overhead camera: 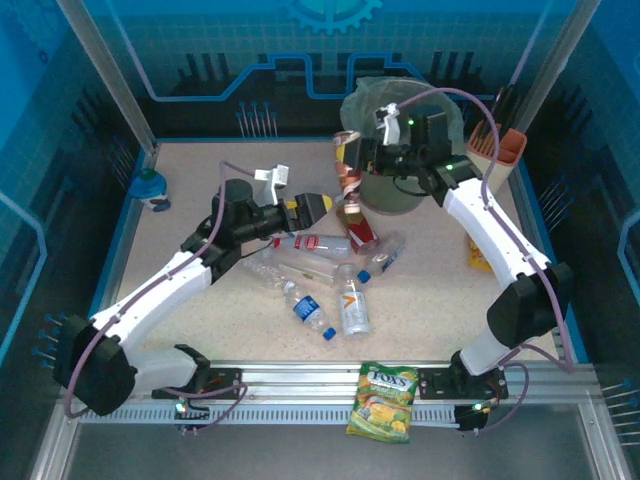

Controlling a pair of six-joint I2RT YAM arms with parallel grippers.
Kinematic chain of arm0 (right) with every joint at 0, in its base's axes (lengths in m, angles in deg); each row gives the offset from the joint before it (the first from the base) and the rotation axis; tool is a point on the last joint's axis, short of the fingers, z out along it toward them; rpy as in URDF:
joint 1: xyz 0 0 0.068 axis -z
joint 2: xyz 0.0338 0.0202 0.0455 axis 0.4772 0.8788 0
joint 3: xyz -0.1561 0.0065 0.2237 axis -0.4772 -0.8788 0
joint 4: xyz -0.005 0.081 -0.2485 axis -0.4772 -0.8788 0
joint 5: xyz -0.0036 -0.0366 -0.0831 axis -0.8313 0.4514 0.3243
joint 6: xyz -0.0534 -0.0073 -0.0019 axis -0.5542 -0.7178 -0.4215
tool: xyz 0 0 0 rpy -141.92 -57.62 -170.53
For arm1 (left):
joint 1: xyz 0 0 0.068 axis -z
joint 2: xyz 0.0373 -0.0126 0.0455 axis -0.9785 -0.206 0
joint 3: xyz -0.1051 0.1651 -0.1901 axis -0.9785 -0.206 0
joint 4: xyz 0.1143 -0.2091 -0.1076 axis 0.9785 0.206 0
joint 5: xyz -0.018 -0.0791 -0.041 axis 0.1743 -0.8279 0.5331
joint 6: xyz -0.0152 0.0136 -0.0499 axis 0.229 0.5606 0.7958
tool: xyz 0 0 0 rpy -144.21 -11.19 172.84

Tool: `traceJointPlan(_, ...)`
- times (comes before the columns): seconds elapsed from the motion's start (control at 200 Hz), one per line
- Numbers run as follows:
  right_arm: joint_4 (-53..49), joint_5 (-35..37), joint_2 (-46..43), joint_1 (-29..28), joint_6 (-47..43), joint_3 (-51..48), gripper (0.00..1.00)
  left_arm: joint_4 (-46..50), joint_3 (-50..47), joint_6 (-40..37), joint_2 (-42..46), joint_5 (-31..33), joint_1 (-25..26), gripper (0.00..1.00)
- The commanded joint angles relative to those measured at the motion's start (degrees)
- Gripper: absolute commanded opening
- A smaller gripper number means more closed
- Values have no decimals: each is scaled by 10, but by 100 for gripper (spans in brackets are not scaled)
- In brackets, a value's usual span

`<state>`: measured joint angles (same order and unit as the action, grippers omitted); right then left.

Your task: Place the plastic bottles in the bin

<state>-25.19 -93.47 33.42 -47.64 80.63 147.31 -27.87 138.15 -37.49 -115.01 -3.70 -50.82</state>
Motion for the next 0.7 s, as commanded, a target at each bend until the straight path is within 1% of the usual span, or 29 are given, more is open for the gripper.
traceJointPlan(0.0, -26, 34, -18, 29, -49, 47, 46, 33, -4, -18, 42, 38, -6, 99)
traceJointPlan(0.12, -39, 40, -7, 60, -67, 105, 46, 49, -21, -20, 75, 53, -10, 99)
traceJointPlan(0.295, -28, 61, 11, 101, -62, 165, 44, 97, -27, -34, 111, 88, -17, 99)
traceJointPlan(0.375, -20, 81, 26, 113, -63, 187, 43, 143, -26, -34, 128, 130, -19, 99)
traceJointPlan(0.445, -21, 102, 49, 122, -68, 214, 42, 210, -18, -33, 136, 184, -22, 99)
traceJointPlan(0.49, -28, 123, 65, 124, -77, 234, 41, 244, -16, -35, 142, 208, -23, 99)
traceJointPlan(0.615, -71, 171, 119, 124, -109, 305, 40, 302, -16, -26, 158, 252, -27, 99)
traceJointPlan(0.695, -110, 201, 155, 122, -123, 352, 41, 358, -7, -14, 160, 288, -35, 99)
